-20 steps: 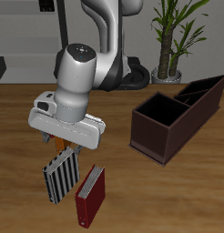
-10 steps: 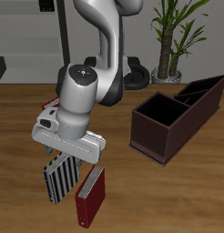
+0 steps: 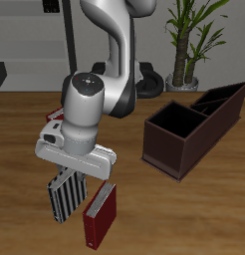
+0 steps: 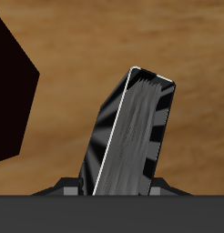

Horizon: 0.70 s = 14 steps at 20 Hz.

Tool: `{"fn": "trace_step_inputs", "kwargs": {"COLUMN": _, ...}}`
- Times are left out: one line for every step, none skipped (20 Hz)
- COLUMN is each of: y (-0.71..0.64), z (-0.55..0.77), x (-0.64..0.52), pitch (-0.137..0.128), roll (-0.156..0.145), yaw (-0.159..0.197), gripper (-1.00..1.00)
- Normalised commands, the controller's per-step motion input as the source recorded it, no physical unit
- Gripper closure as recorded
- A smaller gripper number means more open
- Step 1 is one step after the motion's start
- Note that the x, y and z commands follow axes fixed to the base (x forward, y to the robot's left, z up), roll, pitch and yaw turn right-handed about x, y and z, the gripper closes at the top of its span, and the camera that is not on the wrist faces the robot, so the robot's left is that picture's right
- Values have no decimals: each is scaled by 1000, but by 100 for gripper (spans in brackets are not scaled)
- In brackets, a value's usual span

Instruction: Place the striped book into the left desk caddy's back compartment

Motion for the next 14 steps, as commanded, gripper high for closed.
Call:
{"fn": "trace_step_inputs", "kwargs": {"y": 47, "z": -77, "x": -51, "pitch": -12, "roll": 20, "yaw": 9, "gripper": 100}}
{"fn": "trace_step_inputs", "kwargs": {"y": 0, "z": 0, "x": 0, "pitch": 0, "roll": 0, "yaw": 0, "gripper": 100}}
{"fn": "trace_step_inputs", "kwargs": {"y": 29, "z": -51, "x": -45, "pitch": 5, "roll": -3, "yaw": -23, "gripper": 100}}
{"fn": "trace_step_inputs", "kwargs": {"y": 16, "z": -57, "x": -38, "pitch": -9, "roll": 3, "yaw": -1, "gripper": 100}}
{"fn": "trace_step_inputs", "kwargs": {"y": -79, "z": -8, "x": 43, "pitch": -1, "roll": -12, "yaw": 1, "gripper": 100}}
{"fn": "trace_step_inputs", "kwargs": {"y": -56, "z": 27, "x": 36, "pitch": 3, "roll": -4, "yaw": -20, "gripper": 100}}
{"fn": "trace_step_inputs", "kwargs": {"y": 13, "z": 88, "x": -112, "pitch": -13, "roll": 7, "yaw": -7, "gripper": 100}}
{"fn": "trace_step_inputs", "kwargs": {"y": -19, "z": 185, "x": -110, "pitch": -24, "roll": 1, "yaw": 0, "gripper": 100}}
{"fn": "trace_step_inputs", "kwargs": {"y": -33, "z": 260, "x": -116, "pitch": -41, "roll": -39, "yaw": 40, "gripper": 100}}
{"fn": "trace_step_inputs", "kwargs": {"y": -42, "z": 243, "x": -77, "pitch": -21, "roll": -6, "yaw": 5, "gripper": 100}}
{"fn": "trace_step_inputs", "kwargs": {"y": -19, "z": 383, "x": -145, "pitch": -34, "roll": 4, "yaw": -5, "gripper": 100}}
{"fn": "trace_step_inputs", "kwargs": {"y": -36, "z": 490, "x": -187, "pitch": -57, "roll": -21, "yaw": 3, "gripper": 100}}
{"fn": "trace_step_inputs", "kwargs": {"y": 3, "z": 522, "x": -217, "pitch": -71, "roll": -7, "yaw": 0, "gripper": 100}}
{"fn": "trace_step_inputs", "kwargs": {"y": 55, "z": 424, "x": -212, "pitch": -55, "roll": 6, "yaw": 34, "gripper": 100}}
